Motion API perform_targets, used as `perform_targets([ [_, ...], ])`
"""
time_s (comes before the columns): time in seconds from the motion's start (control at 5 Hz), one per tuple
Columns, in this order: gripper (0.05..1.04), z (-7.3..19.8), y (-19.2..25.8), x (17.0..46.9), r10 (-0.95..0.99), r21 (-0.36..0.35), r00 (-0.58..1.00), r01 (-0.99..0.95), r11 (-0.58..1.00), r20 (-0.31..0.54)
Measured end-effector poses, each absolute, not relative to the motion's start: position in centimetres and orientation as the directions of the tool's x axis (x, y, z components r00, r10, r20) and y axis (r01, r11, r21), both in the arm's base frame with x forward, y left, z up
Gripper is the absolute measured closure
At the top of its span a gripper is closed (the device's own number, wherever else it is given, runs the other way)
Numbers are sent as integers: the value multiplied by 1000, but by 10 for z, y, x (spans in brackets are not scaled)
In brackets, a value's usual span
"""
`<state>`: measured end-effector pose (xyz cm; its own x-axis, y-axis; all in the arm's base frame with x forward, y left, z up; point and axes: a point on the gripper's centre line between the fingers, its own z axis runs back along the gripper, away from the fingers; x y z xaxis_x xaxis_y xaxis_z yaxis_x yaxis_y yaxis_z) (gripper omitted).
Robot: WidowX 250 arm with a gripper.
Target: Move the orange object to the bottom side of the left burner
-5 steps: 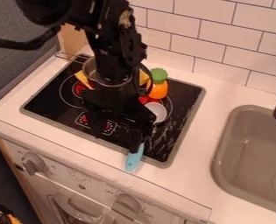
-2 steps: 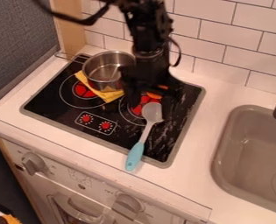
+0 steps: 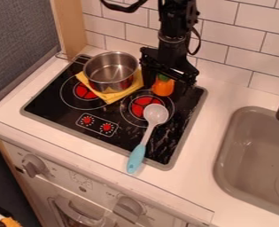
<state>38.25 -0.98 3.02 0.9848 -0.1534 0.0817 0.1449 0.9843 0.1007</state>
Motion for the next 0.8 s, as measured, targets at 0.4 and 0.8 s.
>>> perform_targets([
  [0.4,83,26,-5,390,-145,100,988,140,985,52],
  [0.8,83,18,11,401,-88,55,995,85,995,54],
])
